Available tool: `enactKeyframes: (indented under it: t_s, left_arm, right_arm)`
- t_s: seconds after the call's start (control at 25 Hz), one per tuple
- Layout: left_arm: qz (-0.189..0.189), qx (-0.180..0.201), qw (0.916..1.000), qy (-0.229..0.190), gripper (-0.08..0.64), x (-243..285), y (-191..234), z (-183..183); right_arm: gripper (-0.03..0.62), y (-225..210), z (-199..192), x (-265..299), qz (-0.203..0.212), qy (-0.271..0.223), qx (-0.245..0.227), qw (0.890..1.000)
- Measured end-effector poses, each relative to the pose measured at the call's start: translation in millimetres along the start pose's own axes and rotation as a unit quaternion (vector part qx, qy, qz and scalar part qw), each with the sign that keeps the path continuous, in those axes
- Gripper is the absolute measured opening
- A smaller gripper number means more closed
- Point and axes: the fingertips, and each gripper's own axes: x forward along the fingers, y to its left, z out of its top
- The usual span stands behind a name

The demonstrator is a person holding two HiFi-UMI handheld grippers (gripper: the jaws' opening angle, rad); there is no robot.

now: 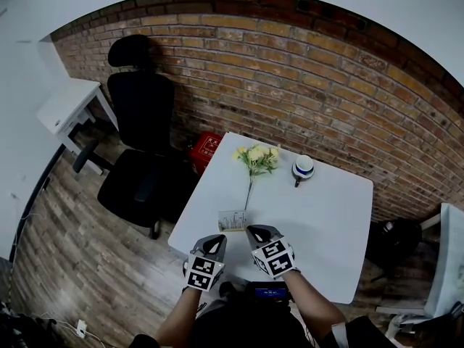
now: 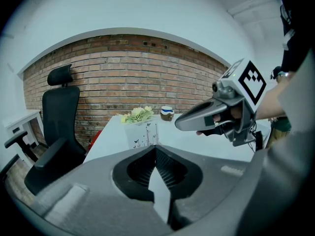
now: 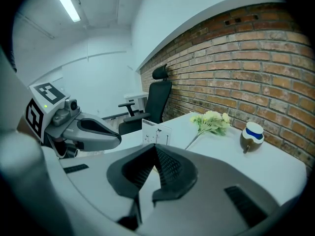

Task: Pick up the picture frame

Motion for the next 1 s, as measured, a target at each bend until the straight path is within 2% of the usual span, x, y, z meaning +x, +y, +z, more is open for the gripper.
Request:
enactKeyframes:
  t_s: [0.4,0.84,0.92,1.0]
  left_arm:
    - [0.003,0.001,1.0000,0.006,0.011,1.4,-5.3,-1.3]
    - [0.046,0.005,0.9987,0.020,0.012,7.5,14.4,0.2]
    - [0.044,0.003,0.9986,0.029,0.036,13.1,20.4,-3.9]
    - [0.041,-0.003,0.9983,0.042,0.112,20.2,24.5,-12.8]
  right_arm:
    - [0.009,-0.9,-3.2,-2.1,0.008,0.001,0.003,1.000]
    - [0.011,-17.3,-10.1,0.9,0.029,-0.003,0.009,1.000]
    - [0.053,-16.7,-12.9,8.2,0.032,0.000,0.010,0.999]
    - [0.081,-15.1,-18.5,16.6,0.032,0.006,0.016,0.999]
